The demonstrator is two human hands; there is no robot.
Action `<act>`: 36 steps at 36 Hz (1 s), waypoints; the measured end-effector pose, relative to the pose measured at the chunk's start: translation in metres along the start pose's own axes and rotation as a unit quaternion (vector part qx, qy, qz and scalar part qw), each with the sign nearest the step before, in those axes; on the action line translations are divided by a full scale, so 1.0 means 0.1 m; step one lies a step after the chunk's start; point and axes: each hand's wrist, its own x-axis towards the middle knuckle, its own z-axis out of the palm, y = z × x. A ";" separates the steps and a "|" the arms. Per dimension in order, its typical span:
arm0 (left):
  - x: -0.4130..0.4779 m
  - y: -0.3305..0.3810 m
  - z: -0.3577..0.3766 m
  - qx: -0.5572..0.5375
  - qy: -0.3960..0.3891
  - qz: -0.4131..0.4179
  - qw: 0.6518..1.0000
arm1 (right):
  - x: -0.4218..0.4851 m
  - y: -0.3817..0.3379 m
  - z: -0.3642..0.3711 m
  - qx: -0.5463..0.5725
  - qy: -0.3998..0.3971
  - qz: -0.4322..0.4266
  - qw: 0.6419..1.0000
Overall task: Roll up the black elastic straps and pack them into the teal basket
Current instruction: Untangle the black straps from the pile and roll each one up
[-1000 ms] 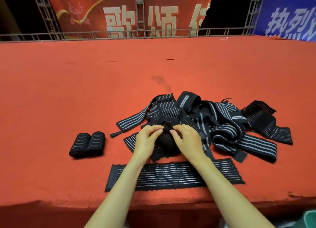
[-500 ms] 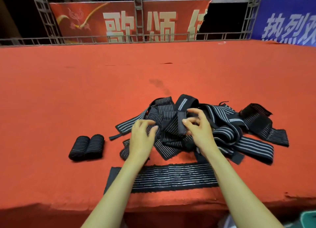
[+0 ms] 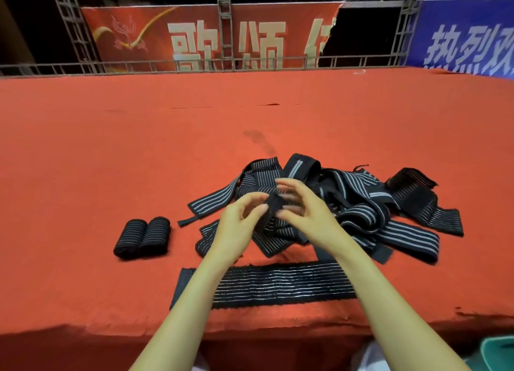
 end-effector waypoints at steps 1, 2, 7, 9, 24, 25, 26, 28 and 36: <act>-0.01 0.02 -0.03 0.011 -0.025 0.008 1.000 | 0.01 -0.01 0.01 -0.043 -0.011 -0.019 0.999; -0.02 0.04 -0.06 0.016 -0.043 0.014 0.999 | 0.01 -0.01 0.03 -0.071 -0.019 -0.035 0.997; -0.07 0.10 -0.17 0.038 -0.021 0.043 0.998 | 0.02 -0.03 0.09 -0.075 0.013 -0.010 0.997; -0.11 0.10 -0.17 0.043 -0.002 0.047 0.998 | 0.03 -0.05 0.13 -0.082 0.045 -0.017 0.995; -0.05 -0.15 -0.52 0.025 0.260 -0.008 0.965 | 0.02 0.08 -0.08 -0.376 -0.123 0.021 0.918; -0.06 -0.19 -0.58 0.026 0.269 -0.017 0.963 | 0.00 0.14 -0.10 -0.400 -0.116 0.021 0.909; -0.08 -0.22 -0.63 0.027 0.277 -0.023 0.960 | -0.03 0.21 -0.13 -0.427 -0.106 0.015 0.898; -0.13 -0.28 -0.70 0.033 0.295 -0.036 0.954 | -0.08 0.32 -0.18 -0.474 -0.077 0.009 0.877; -0.31 -0.54 -0.87 0.030 0.302 -0.116 0.946 | -0.25 0.60 -0.42 -0.491 0.051 0.062 0.867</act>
